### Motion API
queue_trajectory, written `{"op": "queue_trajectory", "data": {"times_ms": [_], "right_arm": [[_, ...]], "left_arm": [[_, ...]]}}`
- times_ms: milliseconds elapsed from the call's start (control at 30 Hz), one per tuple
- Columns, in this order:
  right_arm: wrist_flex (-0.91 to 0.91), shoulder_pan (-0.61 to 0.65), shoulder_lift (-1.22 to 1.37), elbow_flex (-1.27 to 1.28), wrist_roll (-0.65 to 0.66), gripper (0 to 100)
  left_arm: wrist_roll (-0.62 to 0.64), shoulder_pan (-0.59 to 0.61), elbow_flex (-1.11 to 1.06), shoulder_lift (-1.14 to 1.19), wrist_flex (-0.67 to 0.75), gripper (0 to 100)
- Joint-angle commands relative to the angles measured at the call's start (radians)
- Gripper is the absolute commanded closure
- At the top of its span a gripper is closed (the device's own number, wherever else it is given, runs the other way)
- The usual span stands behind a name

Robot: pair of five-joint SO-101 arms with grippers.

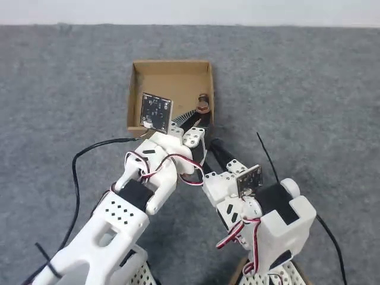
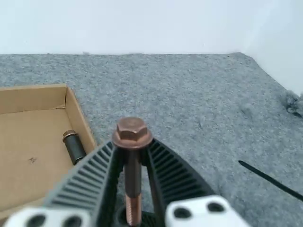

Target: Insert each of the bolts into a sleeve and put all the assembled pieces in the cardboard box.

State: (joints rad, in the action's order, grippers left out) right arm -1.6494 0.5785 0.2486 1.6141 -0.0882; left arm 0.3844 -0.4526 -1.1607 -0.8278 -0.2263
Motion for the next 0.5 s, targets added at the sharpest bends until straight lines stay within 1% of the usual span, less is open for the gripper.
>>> {"op": "queue_trajectory", "data": {"times_ms": [0, 267, 400, 467], "right_arm": [[-0.001, 0.005, -0.005, 0.021, 0.017, 99.2], [-0.001, 0.004, -0.005, 0.021, 0.017, 99.2], [-0.001, 0.004, -0.005, 0.021, 0.017, 99.2], [-0.001, 0.004, -0.005, 0.021, 0.017, 99.2]], "left_arm": [[-0.003, -0.011, 0.007, -0.046, 0.034, 99], [-0.009, 0.006, -0.042, -0.048, 0.035, 99], [-0.146, 0.002, -0.061, -0.048, 0.035, 99], [-0.186, 0.002, -0.065, -0.048, 0.035, 99]]}}
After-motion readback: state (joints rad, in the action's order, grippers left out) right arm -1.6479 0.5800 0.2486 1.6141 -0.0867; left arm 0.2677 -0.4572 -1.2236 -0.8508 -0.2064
